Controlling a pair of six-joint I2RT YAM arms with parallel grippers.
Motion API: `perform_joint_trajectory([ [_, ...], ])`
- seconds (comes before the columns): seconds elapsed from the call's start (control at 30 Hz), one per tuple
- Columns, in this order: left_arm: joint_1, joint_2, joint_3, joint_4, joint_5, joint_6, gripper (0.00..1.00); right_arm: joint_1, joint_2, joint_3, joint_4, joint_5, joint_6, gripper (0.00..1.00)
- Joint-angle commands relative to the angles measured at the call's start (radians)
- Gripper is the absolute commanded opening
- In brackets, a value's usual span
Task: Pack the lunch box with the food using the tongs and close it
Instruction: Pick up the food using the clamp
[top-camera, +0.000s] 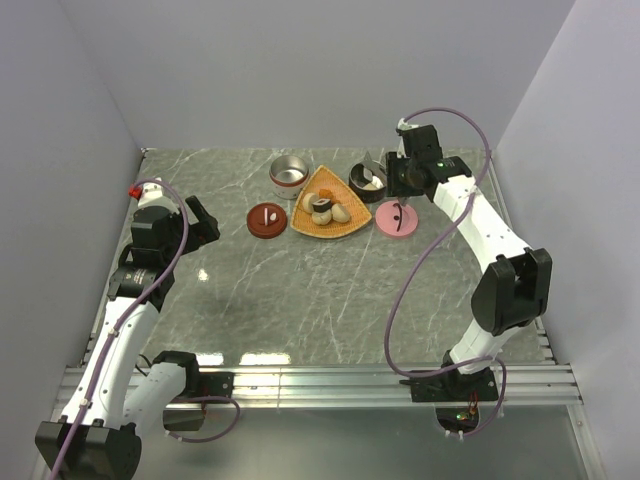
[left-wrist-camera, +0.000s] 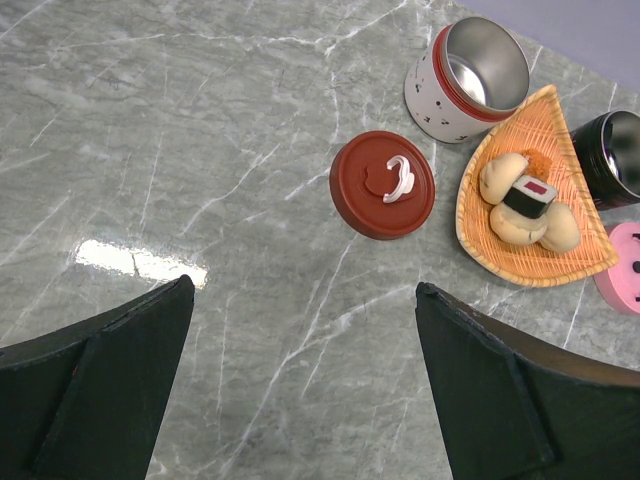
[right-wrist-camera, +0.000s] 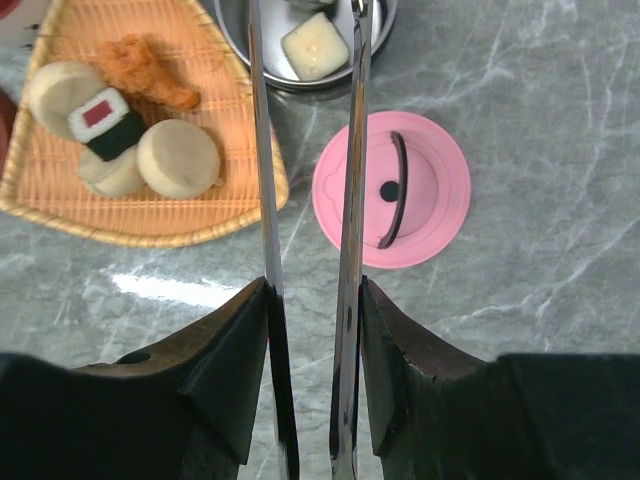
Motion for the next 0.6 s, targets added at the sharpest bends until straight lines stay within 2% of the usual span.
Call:
perform_joint_trajectory([
  [0.0,0.005,-0.007,0.002,0.029,0.002,0.006,0.99,-0.001,-0.089,0.024,0.026,-0.048,-0.003,0.47],
  [0.2,0.005,0.000,-0.005,0.037,0.011,-0.003,0.99,0.052,-0.173,-0.072,0.050,-0.108,0.019,0.47],
  [0.37,0.005,0.004,-0.005,0.040,0.021,-0.006,1.00,0.141,-0.207,-0.145,0.066,-0.131,0.031,0.47],
  [0.57,0.005,0.003,-0.007,0.036,0.017,-0.008,1.00,0.180,-0.220,-0.213,0.116,-0.203,0.033,0.48],
])
